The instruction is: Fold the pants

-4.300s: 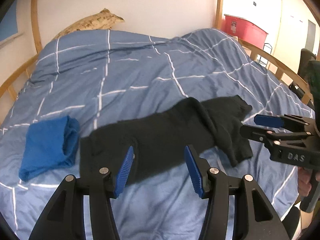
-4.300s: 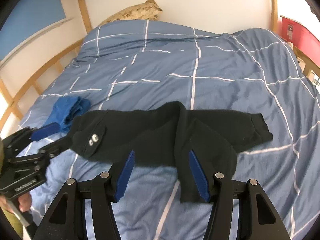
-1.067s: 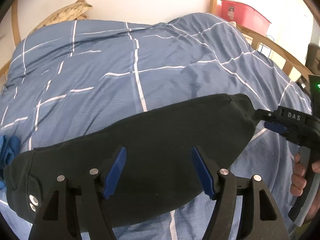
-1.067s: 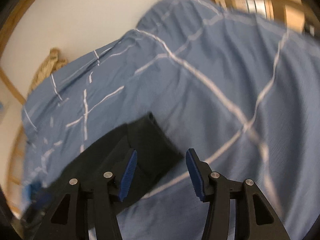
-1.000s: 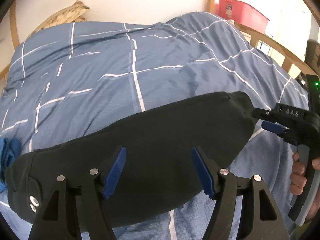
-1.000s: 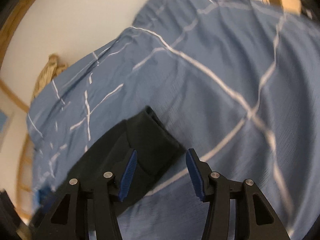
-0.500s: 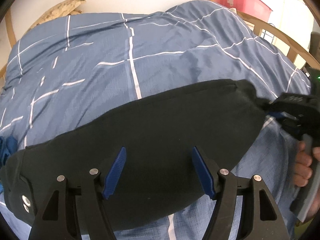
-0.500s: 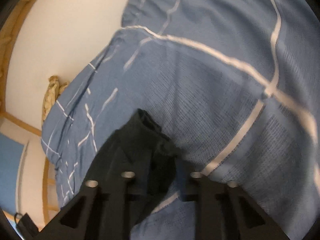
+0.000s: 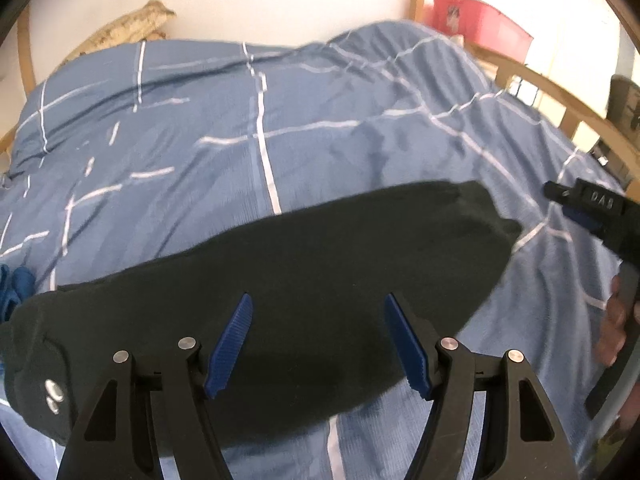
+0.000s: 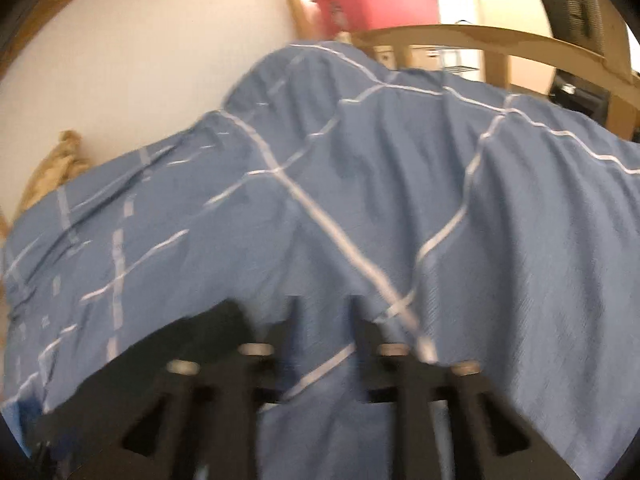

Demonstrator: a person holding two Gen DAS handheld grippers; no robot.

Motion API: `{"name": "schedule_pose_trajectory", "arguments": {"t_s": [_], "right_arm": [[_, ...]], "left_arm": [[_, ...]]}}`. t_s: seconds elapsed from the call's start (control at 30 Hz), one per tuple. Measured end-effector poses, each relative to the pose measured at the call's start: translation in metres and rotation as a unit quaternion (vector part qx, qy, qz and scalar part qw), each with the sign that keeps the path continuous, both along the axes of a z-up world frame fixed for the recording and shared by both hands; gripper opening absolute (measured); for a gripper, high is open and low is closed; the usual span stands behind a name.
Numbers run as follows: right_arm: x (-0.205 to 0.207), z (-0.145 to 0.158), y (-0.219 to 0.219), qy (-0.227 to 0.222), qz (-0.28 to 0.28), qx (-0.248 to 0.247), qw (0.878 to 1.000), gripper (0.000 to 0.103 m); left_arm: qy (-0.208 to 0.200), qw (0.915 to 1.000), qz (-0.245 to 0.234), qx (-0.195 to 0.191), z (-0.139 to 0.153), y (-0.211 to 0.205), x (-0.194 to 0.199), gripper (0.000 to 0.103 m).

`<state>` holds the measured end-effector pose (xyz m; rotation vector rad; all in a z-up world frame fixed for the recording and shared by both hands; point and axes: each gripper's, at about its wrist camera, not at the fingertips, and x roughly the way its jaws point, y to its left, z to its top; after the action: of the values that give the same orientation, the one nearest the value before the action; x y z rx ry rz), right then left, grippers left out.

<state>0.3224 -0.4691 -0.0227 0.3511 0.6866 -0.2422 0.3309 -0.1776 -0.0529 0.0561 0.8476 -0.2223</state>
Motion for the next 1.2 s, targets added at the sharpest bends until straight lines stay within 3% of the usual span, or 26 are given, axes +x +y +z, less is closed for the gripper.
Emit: {"name": "schedule_pose_trajectory", "arguments": {"t_s": [0.2, 0.27, 0.43, 0.53, 0.63, 0.67, 0.8, 0.9, 1.03, 1.2], "right_arm": [[-0.026, 0.022, 0.061, -0.022, 0.09, -0.005, 0.996, 0.046], [-0.028, 0.03, 0.085, -0.016, 0.122, -0.019, 0.992, 0.055], [-0.017, 0.045, 0.165, 0.031, 0.243, -0.06, 0.968, 0.055], [-0.008, 0.046, 0.208, 0.064, 0.304, -0.095, 0.946, 0.055], [0.003, 0.045, 0.253, 0.089, 0.371, -0.155, 0.911, 0.055], [0.007, 0.043, 0.27, 0.101, 0.399, -0.173, 0.895, 0.055], [0.022, 0.032, 0.308, 0.138, 0.483, -0.182, 0.845, 0.055], [0.03, 0.021, 0.325, 0.147, 0.509, -0.197, 0.825, 0.055], [0.042, 0.007, 0.336, 0.154, 0.523, -0.19, 0.817, 0.055], [0.058, -0.015, 0.336, 0.168, 0.504, -0.171, 0.83, 0.055]], "left_arm": [[-0.029, 0.9995, -0.014, -0.002, 0.026, 0.048, -0.03, 0.07], [-0.023, 0.9994, -0.026, 0.003, 0.03, 0.067, -0.035, 0.07], [-0.008, 0.9978, -0.052, 0.041, 0.037, 0.126, -0.044, 0.07], [-0.006, 0.9949, -0.077, 0.064, 0.043, 0.15, -0.044, 0.07], [-0.001, 0.9906, -0.115, 0.073, 0.05, 0.173, -0.04, 0.07], [0.0, 0.9887, -0.127, 0.078, 0.051, 0.177, -0.037, 0.07], [0.005, 0.9838, -0.158, 0.085, 0.053, 0.196, -0.015, 0.07], [0.029, 0.9817, -0.176, 0.065, 0.049, 0.21, 0.008, 0.069], [0.061, 0.9767, -0.196, 0.064, 0.033, 0.219, 0.034, 0.068], [0.096, 0.9703, -0.213, 0.063, 0.011, 0.221, 0.055, 0.062]]}}
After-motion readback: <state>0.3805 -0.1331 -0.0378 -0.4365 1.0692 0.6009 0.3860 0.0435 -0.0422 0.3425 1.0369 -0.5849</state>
